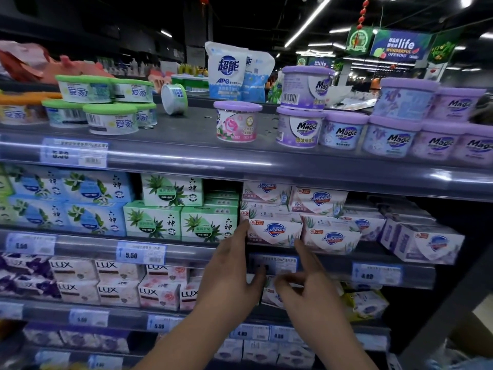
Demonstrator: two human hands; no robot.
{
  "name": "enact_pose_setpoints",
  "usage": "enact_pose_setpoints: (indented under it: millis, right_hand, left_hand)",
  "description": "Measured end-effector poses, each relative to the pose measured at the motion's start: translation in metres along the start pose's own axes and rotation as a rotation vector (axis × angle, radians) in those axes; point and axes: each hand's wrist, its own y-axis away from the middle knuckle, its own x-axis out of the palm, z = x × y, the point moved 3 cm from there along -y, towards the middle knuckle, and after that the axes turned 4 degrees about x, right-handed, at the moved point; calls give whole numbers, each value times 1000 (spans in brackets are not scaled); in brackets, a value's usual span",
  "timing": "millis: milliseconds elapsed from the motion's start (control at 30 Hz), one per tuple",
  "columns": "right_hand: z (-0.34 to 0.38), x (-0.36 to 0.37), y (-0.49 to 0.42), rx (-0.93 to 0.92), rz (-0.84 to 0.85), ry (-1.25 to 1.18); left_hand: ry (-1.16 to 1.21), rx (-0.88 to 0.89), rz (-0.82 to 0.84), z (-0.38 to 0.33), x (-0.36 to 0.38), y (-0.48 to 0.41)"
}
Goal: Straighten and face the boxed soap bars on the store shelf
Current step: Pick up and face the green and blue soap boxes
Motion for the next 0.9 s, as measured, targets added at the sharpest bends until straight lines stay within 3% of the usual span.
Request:
enact_pose_setpoints:
  millis: [200, 367, 600, 800, 900]
  right_hand:
    - [-2, -16, -1, -18, -84, 103]
    - [8, -19, 4, -97, -144, 102]
    - [49, 33, 2, -176, 49, 25]
    - [84, 76, 0, -286, 33, -41]
    - [101, 98, -15, -290, 46, -94]
  left_hand:
    - [-64, 24, 25, 1, 4, 0]
    - [83, -15, -58, 3, -10, 8]
    - [256, -239, -383, 46, -70, 16]
    - [174, -229, -511, 71, -115, 9]
    - [263, -275, -452, 85, -129, -8]
